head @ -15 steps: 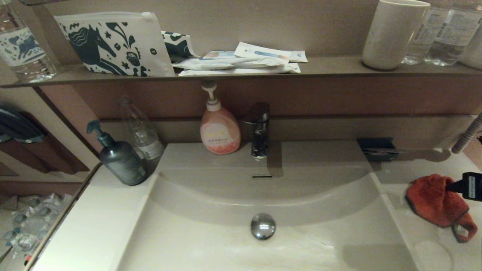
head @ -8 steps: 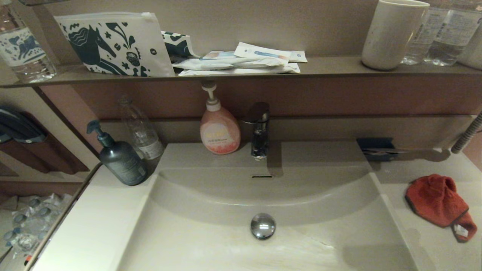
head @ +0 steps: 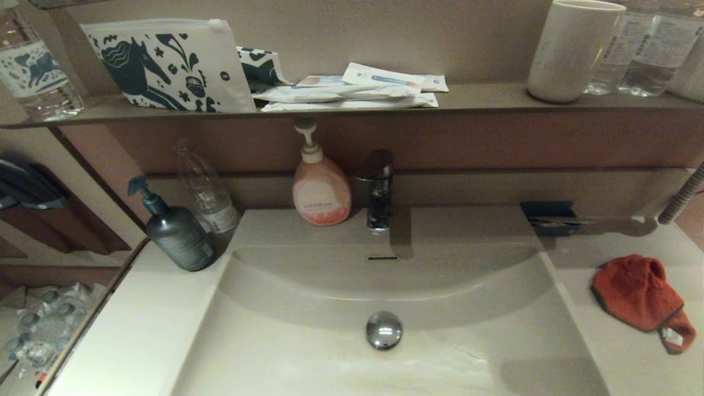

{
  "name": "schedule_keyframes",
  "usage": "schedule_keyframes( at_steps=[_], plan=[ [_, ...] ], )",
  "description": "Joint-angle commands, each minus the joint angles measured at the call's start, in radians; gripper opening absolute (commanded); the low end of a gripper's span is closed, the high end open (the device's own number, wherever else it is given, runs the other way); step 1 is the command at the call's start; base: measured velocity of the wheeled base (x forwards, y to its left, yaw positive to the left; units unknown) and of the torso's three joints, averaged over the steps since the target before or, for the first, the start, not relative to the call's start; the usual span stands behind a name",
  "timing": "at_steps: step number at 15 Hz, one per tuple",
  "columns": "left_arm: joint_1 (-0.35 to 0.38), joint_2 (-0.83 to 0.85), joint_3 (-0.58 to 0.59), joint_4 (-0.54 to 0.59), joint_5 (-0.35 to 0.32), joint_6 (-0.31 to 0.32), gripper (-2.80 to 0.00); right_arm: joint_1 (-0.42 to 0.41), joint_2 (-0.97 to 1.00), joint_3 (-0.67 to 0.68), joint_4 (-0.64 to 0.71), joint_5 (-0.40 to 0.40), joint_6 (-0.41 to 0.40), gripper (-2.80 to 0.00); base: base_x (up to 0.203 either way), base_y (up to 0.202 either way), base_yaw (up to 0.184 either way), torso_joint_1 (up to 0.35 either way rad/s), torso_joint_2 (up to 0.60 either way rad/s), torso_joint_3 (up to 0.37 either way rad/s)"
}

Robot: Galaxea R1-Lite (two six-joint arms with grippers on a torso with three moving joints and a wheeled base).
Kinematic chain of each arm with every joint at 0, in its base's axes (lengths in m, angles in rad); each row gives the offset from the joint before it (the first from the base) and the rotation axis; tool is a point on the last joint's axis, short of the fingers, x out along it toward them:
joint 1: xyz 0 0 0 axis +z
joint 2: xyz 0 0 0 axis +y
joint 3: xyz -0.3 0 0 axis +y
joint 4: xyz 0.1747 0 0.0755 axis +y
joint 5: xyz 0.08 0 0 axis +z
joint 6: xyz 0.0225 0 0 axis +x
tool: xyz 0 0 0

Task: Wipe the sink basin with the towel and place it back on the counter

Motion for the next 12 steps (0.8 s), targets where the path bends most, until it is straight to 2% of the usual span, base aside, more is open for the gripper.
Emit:
schedule_keyframes(
  at_steps=[1, 4, 8, 10, 12],
  plan=[
    [0.000, 0.000, 0.000, 0.000, 0.000, 0.000, -2.80, 0.017, -0.201, -0.007, 0.060, 0.002, 0.004, -2.80, 0.000, 0.000, 0.000, 0.000, 0.00, 0.000],
    [0.000, 0.000, 0.000, 0.000, 0.000, 0.000, -2.80, 0.058, -0.330, -0.024, 0.206, 0.013, 0.010, -2.80, 0.000, 0.000, 0.000, 0.000, 0.00, 0.000],
    [0.000, 0.000, 0.000, 0.000, 0.000, 0.000, -2.80, 0.086, -0.477, 0.017, 0.234, 0.013, 0.010, -2.80, 0.000, 0.000, 0.000, 0.000, 0.00, 0.000],
    [0.000, 0.000, 0.000, 0.000, 0.000, 0.000, -2.80, 0.082, -0.559, 0.106, 0.155, 0.013, 0.009, -2.80, 0.000, 0.000, 0.000, 0.000, 0.00, 0.000],
    [0.000, 0.000, 0.000, 0.000, 0.000, 0.000, -2.80, 0.077, -0.625, 0.242, -0.012, 0.019, -0.003, -2.80, 0.000, 0.000, 0.000, 0.000, 0.00, 0.000]
  ],
)
